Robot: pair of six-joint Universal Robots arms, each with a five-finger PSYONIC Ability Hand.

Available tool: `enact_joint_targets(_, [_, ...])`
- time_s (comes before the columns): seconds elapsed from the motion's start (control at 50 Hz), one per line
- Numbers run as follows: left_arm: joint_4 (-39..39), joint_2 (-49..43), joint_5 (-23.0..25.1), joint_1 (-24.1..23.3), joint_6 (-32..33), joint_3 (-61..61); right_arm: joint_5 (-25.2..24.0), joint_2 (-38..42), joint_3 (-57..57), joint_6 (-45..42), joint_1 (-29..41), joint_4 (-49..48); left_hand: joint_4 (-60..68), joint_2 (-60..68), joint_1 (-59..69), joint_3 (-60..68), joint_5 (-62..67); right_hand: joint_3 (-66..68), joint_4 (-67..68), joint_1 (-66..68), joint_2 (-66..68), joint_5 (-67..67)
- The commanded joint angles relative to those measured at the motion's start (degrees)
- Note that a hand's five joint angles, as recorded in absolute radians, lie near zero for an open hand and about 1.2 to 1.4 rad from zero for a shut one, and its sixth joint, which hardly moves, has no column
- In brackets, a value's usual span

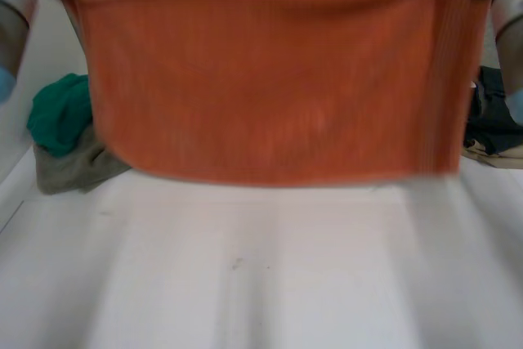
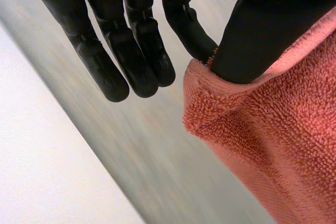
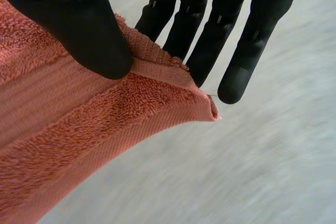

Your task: Fold the laundry.

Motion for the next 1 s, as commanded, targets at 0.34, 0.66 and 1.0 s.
enact_joint_targets(0.34, [15.0,-0.5,-0.7,1.8,-8.2,-21.0,-3.3,3.9,12.6,6.2,1.6,-9.5,11.3,11.3,13.6,11.6,13.7,11.7,11.1,14.9,12.2,12.5])
enact_joint_targets(0.66, [2.5,-0.9,2.3,2.7,14.9,-41.8,-2.2,11.5,27.9,-8.9,1.4,0.3,11.3,11.3,13.6,11.6,13.7,11.7,11.1,14.9,12.2,12.5])
enact_joint_targets(1.0, [-33.4,29.6,13.4,9.8,39.8,-65.3,-11.8,-23.8,56.5,-41.6,-11.3,30.9,11.3,11.3,13.6,11.6,13.7,11.7,11.1,14.9,12.2,12.5])
